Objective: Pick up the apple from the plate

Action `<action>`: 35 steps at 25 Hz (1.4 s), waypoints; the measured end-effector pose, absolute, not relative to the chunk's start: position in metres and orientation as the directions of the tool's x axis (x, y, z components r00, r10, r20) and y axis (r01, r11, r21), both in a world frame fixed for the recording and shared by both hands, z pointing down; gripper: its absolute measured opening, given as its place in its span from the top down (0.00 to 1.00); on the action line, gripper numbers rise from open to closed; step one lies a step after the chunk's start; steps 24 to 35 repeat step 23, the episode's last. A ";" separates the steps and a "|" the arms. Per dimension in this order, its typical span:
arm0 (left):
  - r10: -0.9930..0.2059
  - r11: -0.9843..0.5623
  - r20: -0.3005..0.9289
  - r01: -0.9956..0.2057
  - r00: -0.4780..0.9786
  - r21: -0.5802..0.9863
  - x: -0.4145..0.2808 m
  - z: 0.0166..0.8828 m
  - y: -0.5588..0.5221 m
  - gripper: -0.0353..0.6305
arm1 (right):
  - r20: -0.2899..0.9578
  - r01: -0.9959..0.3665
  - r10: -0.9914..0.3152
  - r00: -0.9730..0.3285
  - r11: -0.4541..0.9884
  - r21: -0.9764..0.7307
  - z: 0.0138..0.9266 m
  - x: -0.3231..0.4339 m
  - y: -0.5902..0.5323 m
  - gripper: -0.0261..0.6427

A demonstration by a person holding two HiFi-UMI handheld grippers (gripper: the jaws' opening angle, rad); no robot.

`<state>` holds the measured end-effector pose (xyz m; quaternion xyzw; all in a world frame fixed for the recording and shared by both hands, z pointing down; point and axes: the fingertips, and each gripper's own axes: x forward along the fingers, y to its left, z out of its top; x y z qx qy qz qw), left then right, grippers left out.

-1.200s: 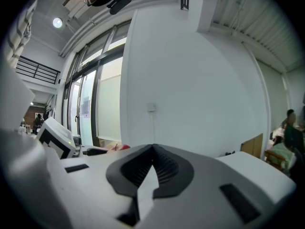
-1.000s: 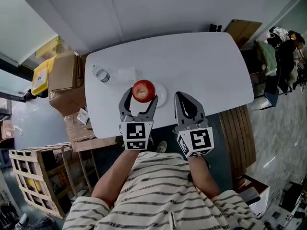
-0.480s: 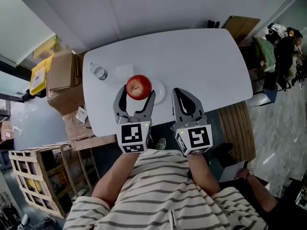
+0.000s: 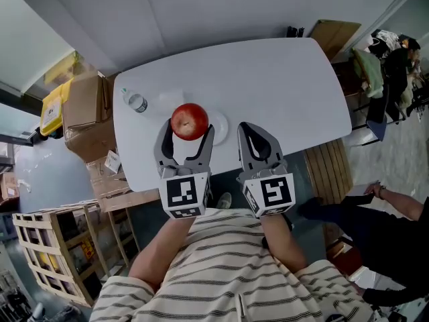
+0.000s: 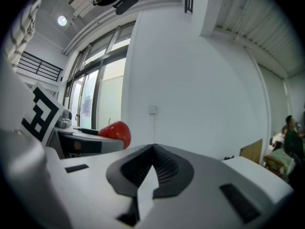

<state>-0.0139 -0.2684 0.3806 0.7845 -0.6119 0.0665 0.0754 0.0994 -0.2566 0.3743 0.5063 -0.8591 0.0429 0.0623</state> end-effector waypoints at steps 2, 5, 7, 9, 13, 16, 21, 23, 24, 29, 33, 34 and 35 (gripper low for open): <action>-0.950 -0.242 0.195 -0.970 0.245 0.038 -0.012 0.381 -0.268 0.38 | 0.150 -0.874 -0.863 -0.482 0.486 -0.010 0.374 0.100 -0.256 0.95; -0.950 -0.243 0.191 -0.969 0.246 0.036 -0.011 0.380 -0.266 0.38 | 0.148 -0.873 -0.862 -0.484 0.488 -0.009 0.374 0.100 -0.254 0.95; -0.952 -0.242 0.186 -0.970 0.245 0.037 -0.011 0.378 -0.265 0.38 | 0.147 -0.872 -0.862 -0.484 0.489 -0.006 0.373 0.100 -0.254 0.95; -0.953 -0.242 0.181 -0.970 0.245 0.038 -0.011 0.376 -0.265 0.38 | 0.145 -0.872 -0.862 -0.485 0.490 -0.003 0.372 0.100 -0.253 0.95; -0.952 -0.247 0.178 -0.968 0.250 0.038 -0.012 0.375 -0.263 0.38 | 0.141 -0.872 -0.862 -0.486 0.490 -0.007 0.371 0.099 -0.251 0.95; -0.948 -0.259 0.182 -0.965 0.262 0.041 -0.010 0.376 -0.262 0.38 | 0.143 -0.870 -0.860 -0.489 0.493 -0.010 0.372 0.099 -0.250 0.95; -0.947 -0.265 0.179 -0.963 0.268 0.042 -0.010 0.375 -0.262 0.38 | 0.144 -0.870 -0.861 -0.489 0.493 -0.003 0.371 0.098 -0.250 0.95; -0.948 -0.262 0.178 -0.964 0.265 0.043 -0.011 0.374 -0.262 0.38 | 0.143 -0.869 -0.860 -0.490 0.495 -0.002 0.370 0.098 -0.250 0.95; -0.948 -0.262 0.178 -0.964 0.265 0.043 -0.011 0.374 -0.262 0.38 | 0.143 -0.869 -0.860 -0.490 0.495 -0.002 0.370 0.098 -0.250 0.95; -0.948 -0.262 0.178 -0.964 0.265 0.043 -0.011 0.374 -0.262 0.38 | 0.143 -0.869 -0.860 -0.490 0.495 -0.002 0.370 0.098 -0.250 0.95; -0.948 -0.262 0.178 -0.964 0.265 0.043 -0.011 0.374 -0.262 0.38 | 0.143 -0.869 -0.860 -0.490 0.495 -0.002 0.370 0.098 -0.250 0.95; -0.948 -0.262 0.178 -0.964 0.265 0.043 -0.011 0.374 -0.262 0.38 | 0.143 -0.869 -0.860 -0.490 0.495 -0.002 0.370 0.098 -0.250 0.95; -0.948 -0.262 0.178 -0.964 0.265 0.043 -0.011 0.374 -0.262 0.38 | 0.143 -0.869 -0.860 -0.490 0.495 -0.002 0.370 0.098 -0.250 0.95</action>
